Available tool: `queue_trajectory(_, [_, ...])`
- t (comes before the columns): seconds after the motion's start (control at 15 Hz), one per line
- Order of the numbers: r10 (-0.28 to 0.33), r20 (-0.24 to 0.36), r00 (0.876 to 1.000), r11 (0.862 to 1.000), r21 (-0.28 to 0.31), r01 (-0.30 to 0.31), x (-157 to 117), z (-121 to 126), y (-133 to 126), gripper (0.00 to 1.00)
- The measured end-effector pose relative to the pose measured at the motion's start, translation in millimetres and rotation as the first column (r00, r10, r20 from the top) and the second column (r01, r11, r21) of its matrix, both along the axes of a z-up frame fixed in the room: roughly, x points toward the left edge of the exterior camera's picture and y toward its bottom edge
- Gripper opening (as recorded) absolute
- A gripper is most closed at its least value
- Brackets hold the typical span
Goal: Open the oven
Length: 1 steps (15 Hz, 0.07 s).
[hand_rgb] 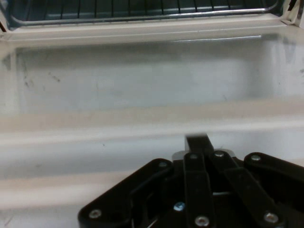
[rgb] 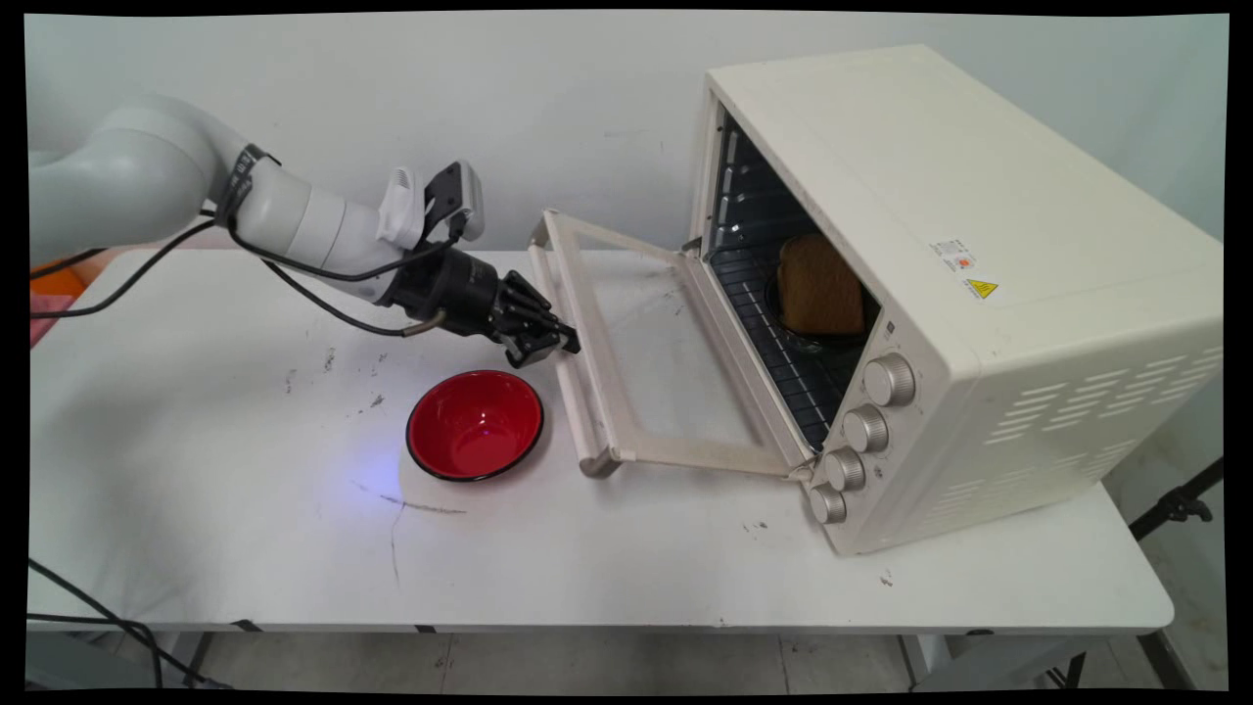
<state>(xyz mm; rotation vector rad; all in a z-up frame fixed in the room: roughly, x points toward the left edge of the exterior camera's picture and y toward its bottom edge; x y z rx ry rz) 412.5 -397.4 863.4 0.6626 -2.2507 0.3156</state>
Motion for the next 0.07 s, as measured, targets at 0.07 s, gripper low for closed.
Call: queue_trajectory(0.07, [0.005,0.000,1.000,1.000,0.000,-0.005,0.9,1.1,1.9,0.00])
